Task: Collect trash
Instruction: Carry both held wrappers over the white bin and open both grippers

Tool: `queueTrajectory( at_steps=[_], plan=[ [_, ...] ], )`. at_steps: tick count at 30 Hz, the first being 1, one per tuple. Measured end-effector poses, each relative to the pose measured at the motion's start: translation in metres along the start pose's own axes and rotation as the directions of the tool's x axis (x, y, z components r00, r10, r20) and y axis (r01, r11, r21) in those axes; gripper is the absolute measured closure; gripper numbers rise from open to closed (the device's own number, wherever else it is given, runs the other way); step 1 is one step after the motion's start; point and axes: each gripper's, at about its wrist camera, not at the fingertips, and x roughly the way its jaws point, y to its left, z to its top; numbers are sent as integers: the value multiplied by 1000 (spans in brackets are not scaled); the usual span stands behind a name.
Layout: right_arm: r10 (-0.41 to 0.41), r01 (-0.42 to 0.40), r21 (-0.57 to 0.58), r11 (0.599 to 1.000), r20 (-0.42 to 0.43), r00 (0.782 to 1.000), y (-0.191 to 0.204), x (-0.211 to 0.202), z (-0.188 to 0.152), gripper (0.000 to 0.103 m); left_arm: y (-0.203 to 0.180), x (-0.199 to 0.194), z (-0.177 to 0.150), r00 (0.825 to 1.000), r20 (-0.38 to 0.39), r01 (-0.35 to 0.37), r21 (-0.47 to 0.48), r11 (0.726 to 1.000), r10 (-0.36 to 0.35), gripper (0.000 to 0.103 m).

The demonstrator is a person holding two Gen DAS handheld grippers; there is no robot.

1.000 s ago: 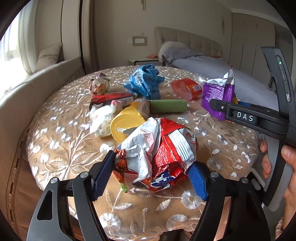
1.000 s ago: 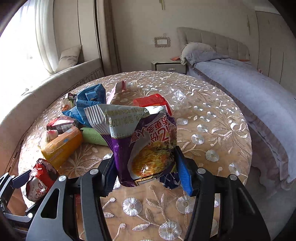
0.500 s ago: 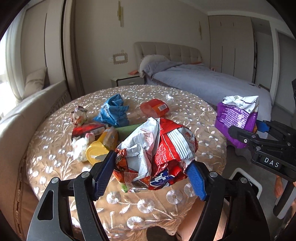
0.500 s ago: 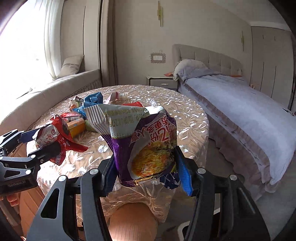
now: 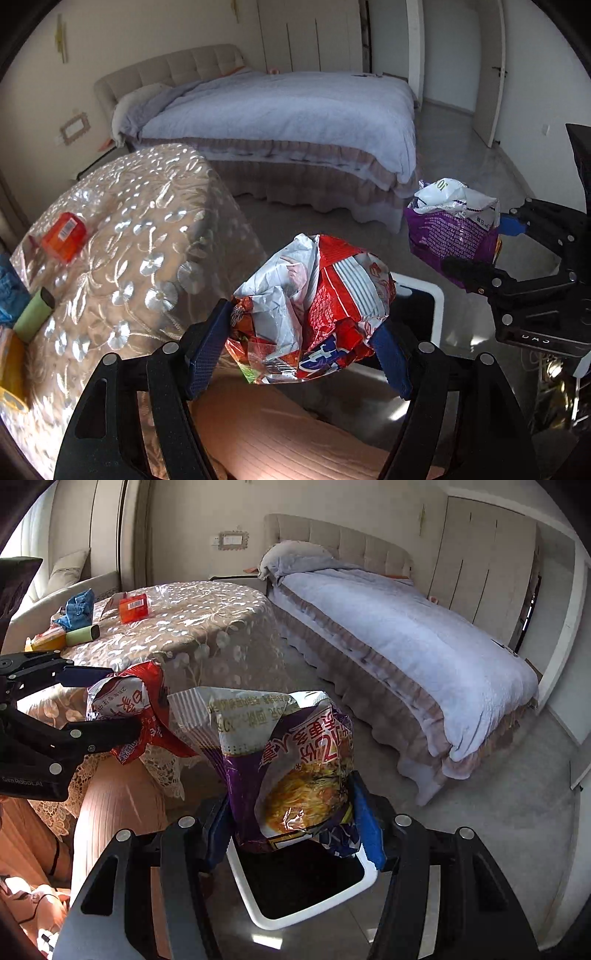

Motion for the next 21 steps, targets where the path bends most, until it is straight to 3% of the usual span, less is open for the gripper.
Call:
queueTrajectory(
  at_steps=[4,8,14,16,18,21],
  plan=[
    [-9,-1,-81,997,-131,991,-13,33,-35,44,-28,57,-1,987,-129,116,140,983,-98,31],
    [9,-39,-119,992,-238,971,-25,72,-61,44,-48,110,-9,955,-261,208,246,947,-142,31],
    [82,-131,-136,982,-318,945,-35,106,-83,43,-68,161,-12,918,-346,324,368,871,-195,31],
    [107,-161,-139,977,-331,937,-39,115,-88,36,-75,173,-14,904,-356,376,402,835,-236,27],
    [128,-192,-153,969,-356,926,-41,122,-95,4,-81,184,-17,885,-379,430,437,790,-272,8],
    [78,-177,-225,958,-392,917,-39,130,-110,5,-91,200,-28,891,-390,418,509,752,-231,4]
  ],
)
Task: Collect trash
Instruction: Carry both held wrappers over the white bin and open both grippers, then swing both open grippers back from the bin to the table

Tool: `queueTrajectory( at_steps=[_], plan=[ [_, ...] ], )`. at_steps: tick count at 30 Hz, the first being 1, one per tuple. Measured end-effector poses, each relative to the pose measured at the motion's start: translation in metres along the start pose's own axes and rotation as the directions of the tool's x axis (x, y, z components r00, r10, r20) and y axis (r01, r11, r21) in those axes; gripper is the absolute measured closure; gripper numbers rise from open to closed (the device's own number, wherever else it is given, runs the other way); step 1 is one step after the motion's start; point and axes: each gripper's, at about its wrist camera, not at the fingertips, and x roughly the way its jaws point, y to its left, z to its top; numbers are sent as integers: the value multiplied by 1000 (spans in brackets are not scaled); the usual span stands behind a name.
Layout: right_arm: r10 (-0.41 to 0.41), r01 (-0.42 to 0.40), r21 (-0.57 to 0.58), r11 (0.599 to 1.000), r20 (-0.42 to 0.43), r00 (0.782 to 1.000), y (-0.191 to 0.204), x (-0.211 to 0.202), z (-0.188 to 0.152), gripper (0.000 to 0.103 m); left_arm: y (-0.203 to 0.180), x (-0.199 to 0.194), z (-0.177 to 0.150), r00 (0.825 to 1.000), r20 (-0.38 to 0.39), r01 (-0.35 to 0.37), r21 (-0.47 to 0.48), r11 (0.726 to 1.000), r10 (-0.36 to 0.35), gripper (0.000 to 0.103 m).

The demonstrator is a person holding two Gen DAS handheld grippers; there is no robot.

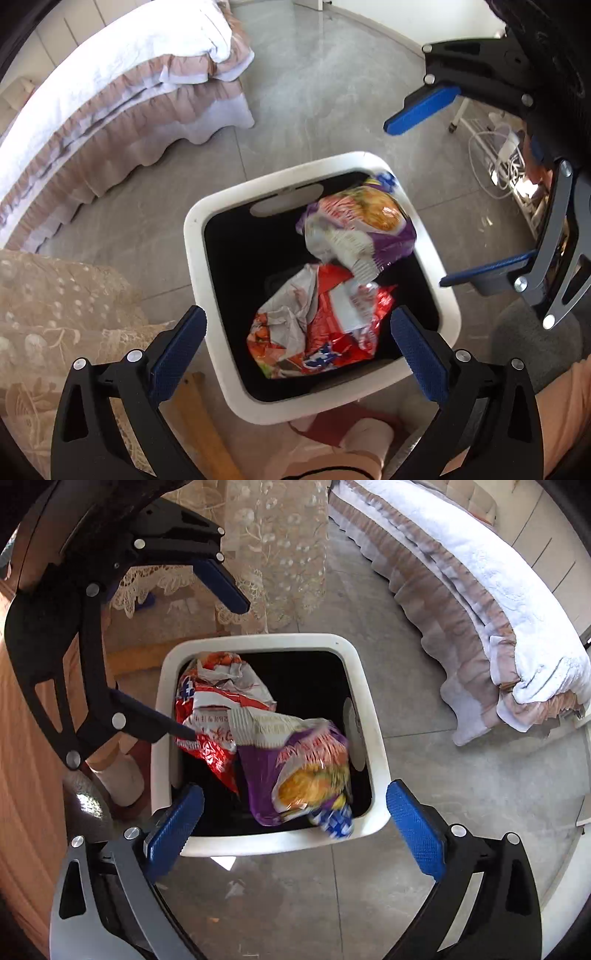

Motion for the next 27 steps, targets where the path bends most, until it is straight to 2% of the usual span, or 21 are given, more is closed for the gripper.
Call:
queueTrajectory(
  at_steps=[2,4,12,21,27],
  plan=[
    [-11,10,-25,1000,-25,1000,3,2,-5,5,-4,5,1,1000,-8,-12,19,1000,12,4],
    [-10,9,-33,999,-31,999,4,0,-9,5,-5,3,0,1000,4,5,19,1000,-5,4],
    [-26,26,-16,1000,14,1000,3,-14,-3,5,-6,-9,2,999,35,-17,25,1000,16,4],
    [-46,47,-13,999,81,996,5,-49,11,5,-13,-47,-1,993,101,-64,19,998,62,4],
    [-51,52,-1,999,148,988,9,-81,21,5,-15,-83,-4,981,166,-102,-9,995,102,4]
  ],
)
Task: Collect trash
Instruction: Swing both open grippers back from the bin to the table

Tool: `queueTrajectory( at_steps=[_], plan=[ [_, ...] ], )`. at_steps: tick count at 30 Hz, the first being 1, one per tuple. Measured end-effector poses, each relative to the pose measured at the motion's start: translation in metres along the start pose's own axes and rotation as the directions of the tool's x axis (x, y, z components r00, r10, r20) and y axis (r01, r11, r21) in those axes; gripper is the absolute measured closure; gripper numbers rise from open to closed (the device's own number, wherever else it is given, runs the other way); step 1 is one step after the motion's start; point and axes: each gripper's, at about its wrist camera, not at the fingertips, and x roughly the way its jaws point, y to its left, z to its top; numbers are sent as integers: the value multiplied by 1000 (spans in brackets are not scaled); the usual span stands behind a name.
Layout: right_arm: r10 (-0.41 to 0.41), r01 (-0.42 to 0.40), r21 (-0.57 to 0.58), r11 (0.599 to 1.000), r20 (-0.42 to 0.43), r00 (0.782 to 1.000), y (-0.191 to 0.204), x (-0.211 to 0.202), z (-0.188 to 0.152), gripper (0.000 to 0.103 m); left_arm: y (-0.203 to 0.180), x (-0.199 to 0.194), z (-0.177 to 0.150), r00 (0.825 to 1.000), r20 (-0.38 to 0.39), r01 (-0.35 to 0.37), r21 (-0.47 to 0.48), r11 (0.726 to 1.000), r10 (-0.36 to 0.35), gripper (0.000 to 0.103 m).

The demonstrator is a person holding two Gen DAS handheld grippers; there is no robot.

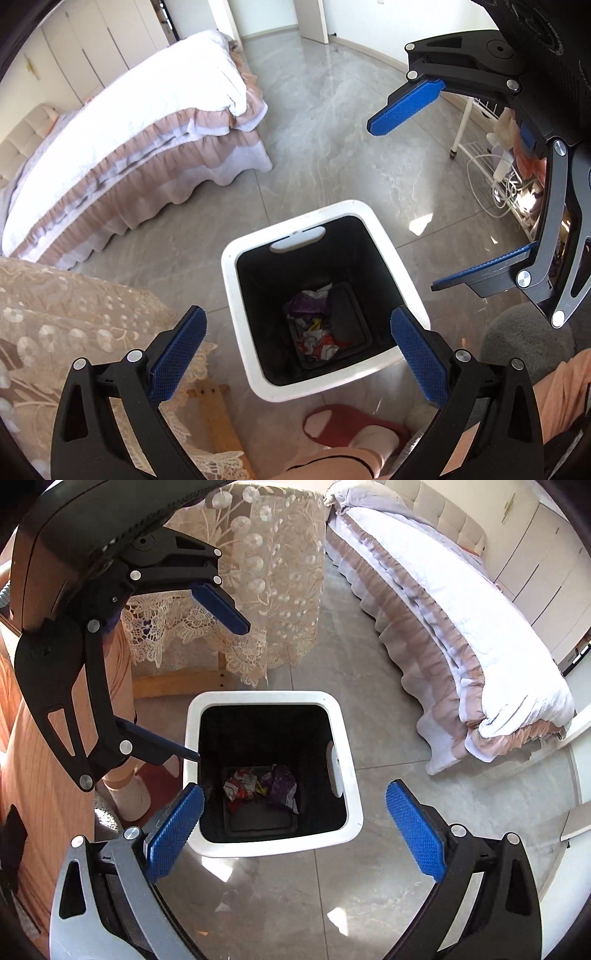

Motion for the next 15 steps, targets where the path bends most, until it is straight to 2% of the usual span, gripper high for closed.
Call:
queueTrajectory(
  at_steps=[5,8,13,15],
  plan=[
    [-20,20,5,1000,59,998,5,-23,13,5,7,-31,-5,994,38,-96,-62,993,99,4],
    [-32,31,11,999,103,994,10,-35,21,5,13,-52,-12,981,54,-179,-141,974,189,4],
    [-28,29,-2,1000,187,982,23,-55,40,5,21,-95,-29,961,113,-211,-284,935,251,4],
    [2,0,-10,1000,211,978,28,-63,48,5,20,-111,-37,953,127,-224,-314,923,274,4]
  ],
)
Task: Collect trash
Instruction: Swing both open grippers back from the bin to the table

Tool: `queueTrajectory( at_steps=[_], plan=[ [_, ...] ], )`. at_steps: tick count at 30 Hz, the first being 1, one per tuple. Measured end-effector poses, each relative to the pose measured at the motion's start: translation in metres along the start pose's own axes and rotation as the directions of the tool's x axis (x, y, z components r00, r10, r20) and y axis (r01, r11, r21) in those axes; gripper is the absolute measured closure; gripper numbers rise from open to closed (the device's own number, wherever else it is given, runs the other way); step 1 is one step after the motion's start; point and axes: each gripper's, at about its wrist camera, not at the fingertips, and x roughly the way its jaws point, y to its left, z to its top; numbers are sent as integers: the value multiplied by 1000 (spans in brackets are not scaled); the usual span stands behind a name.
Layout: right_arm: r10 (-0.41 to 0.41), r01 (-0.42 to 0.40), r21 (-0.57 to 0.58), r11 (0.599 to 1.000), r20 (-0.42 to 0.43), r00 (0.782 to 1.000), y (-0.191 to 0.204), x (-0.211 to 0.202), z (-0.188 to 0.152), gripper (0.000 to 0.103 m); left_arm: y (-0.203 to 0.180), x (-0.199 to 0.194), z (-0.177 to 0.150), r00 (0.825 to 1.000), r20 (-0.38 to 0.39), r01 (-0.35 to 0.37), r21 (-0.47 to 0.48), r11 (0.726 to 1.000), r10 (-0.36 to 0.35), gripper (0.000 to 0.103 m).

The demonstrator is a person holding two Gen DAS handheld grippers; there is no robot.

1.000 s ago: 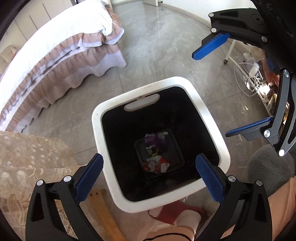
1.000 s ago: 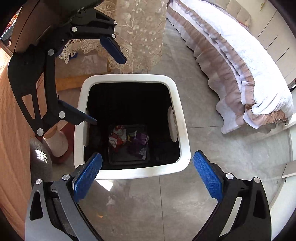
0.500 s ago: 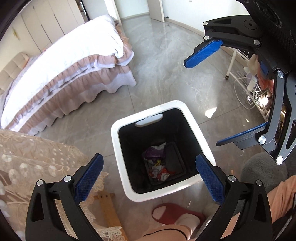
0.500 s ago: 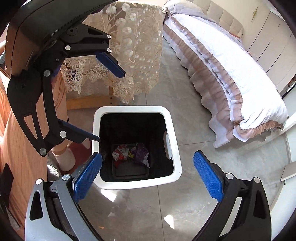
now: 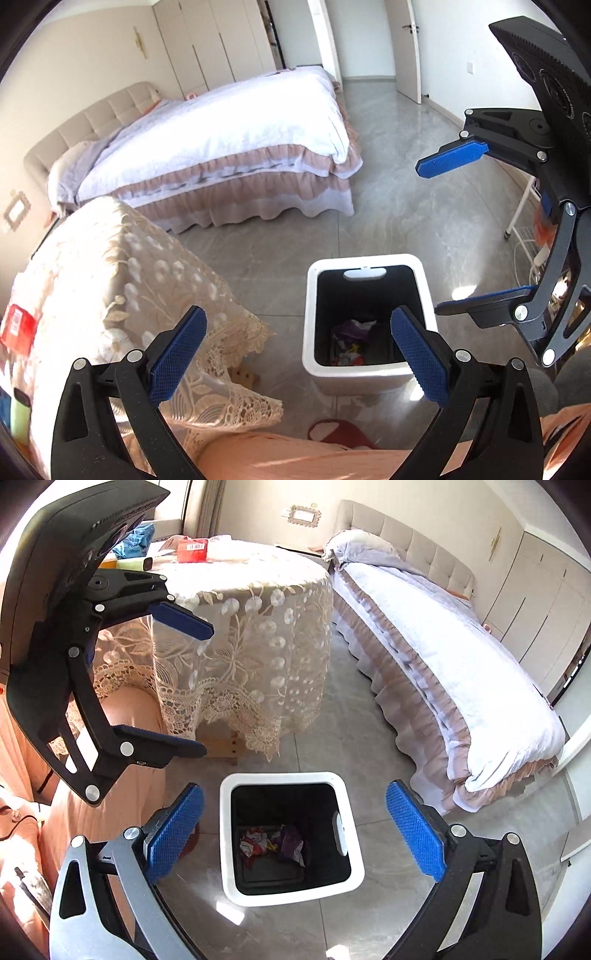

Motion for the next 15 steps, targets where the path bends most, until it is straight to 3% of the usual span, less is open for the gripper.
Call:
queueTrajectory(
  at_steps=[4,7,11,13,15],
  plan=[
    [34,-34,3,999,62,998,11,-10,22,5,14,-35,-12,996,37,-76,-79,994,79,4],
    [49,-50,-2,999,119,992,23,-16,41,5,36,-56,-20,988,12,-147,-196,969,153,4],
    [98,-102,9,995,193,976,39,-13,68,5,77,-83,-40,970,-33,-236,-383,893,242,4],
    [132,-135,-1,991,225,965,49,-10,83,5,93,-99,-51,947,-45,-303,-444,843,317,4],
    [168,-171,-12,985,255,952,61,-7,98,5,107,-116,-62,911,-59,-384,-479,789,408,5]
  ],
)
